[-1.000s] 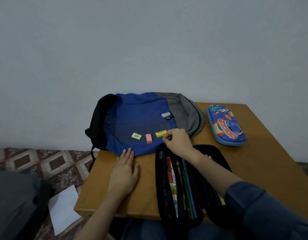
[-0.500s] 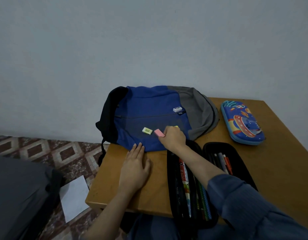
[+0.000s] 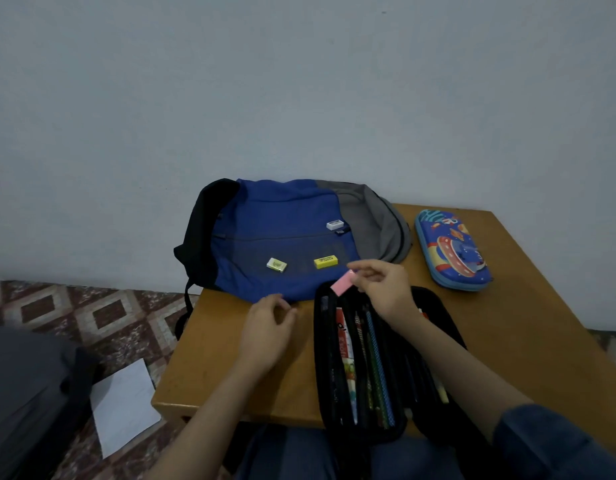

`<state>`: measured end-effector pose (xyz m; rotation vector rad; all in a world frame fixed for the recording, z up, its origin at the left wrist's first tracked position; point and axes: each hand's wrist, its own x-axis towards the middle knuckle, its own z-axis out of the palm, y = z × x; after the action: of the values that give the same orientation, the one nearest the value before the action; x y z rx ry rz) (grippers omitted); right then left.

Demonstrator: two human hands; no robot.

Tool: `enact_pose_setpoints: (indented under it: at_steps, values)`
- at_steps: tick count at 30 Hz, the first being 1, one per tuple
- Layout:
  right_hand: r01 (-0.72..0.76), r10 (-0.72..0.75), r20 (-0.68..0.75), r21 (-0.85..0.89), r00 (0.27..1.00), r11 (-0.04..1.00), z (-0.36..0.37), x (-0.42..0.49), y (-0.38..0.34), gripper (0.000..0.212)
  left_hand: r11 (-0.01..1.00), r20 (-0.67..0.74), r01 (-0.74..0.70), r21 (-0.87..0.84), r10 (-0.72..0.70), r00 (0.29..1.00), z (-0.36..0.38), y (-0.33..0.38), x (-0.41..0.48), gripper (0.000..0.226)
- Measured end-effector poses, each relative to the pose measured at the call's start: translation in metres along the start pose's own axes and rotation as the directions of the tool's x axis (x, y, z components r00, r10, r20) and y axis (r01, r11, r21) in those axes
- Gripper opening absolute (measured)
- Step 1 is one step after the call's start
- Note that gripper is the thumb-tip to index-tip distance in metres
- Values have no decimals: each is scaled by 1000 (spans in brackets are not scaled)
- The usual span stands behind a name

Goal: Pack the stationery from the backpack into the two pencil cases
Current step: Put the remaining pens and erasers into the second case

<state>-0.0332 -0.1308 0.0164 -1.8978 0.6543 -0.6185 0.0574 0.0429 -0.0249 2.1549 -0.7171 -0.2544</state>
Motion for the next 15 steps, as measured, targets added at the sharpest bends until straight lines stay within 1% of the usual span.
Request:
enact_pose_setpoints:
  at_steps: [1,3,5,7,10,12,13,15]
  values:
    - [-1,1,7,7,1000,1000,-5,-3,3,18,999,-1,-34,-10,34,999,3,12,-6,12]
    - [15,-15,39,2,999,1000,-13,-9,7,19,996,41,-88,-2,88,995,11,29,-18,28]
    - [22,-21,72,-12,997,1000,-17,-13,9,20,989,52,-122,83,118,992,19,37,-27,35]
    - [30,-23,109,-55,994,998,-17,-16,12,19,979,63,-131,155,122,990,26,36,-32,38]
    - [52,-24,196,-137,980,989,-10,-20,16,17,980,83,-122,158,110,990,30,35,-37,35]
    - [38,8,237,-188,972,982,-6,-20,17,14,986,83,-117,120,108,991,30,34,-37,30]
    - [16,35,245,-204,969,979,-5,-20,17,15,990,89,-105,90,97,991,29,32,-36,27]
    - [-11,72,250,-237,965,971,-4,-19,18,23,997,110,-78,28,74,991,27,29,-35,23]
